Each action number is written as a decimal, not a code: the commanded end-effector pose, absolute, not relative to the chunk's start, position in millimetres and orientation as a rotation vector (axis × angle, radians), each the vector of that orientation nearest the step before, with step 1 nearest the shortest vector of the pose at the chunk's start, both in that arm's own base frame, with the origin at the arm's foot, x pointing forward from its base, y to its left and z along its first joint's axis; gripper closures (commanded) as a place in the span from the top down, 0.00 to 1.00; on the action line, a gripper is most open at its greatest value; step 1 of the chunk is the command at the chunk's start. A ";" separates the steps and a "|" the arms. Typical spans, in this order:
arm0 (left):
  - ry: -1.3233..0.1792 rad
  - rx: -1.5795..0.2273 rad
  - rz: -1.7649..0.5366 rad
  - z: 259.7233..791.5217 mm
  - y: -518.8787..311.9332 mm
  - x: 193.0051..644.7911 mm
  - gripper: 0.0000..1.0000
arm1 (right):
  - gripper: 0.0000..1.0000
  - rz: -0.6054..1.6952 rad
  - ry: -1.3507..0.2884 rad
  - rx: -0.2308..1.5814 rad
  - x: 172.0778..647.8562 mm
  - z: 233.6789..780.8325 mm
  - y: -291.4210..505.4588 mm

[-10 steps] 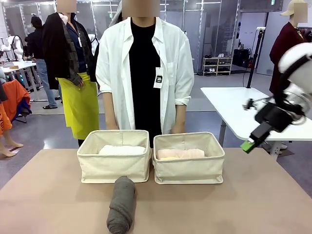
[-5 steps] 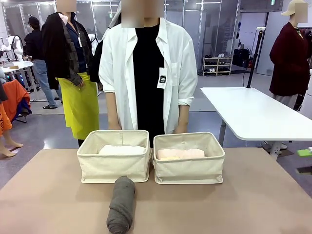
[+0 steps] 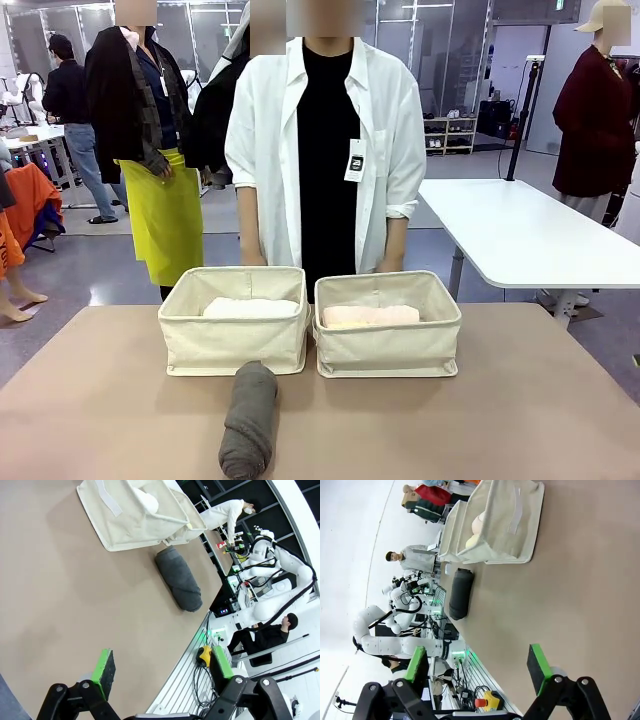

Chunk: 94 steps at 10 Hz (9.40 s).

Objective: Divide the towels into two baskets.
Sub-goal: Pick up one hotel-folded towel from the bottom of the table and place it in the Fabric basket indicated by the person.

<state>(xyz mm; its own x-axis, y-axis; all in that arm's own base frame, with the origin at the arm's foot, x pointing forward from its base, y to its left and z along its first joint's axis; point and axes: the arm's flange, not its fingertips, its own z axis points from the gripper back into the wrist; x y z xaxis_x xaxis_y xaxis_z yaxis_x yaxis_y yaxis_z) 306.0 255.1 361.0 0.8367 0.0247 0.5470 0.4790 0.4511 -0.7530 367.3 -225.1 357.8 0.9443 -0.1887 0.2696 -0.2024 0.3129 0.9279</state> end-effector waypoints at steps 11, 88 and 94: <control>-0.343 -0.912 -0.397 430.3 130.6 322.6 0.96 | 1.00 0.018 -0.360 1.255 369.8 359.8 -223.6; -0.194 0.102 -1.728 452.3 -194.4 603.8 1.00 | 1.00 0.018 -0.360 1.255 369.8 359.8 -223.6; -0.194 0.102 -1.728 452.3 -194.4 603.8 1.00 | 1.00 0.018 -0.360 1.255 369.8 359.8 -223.6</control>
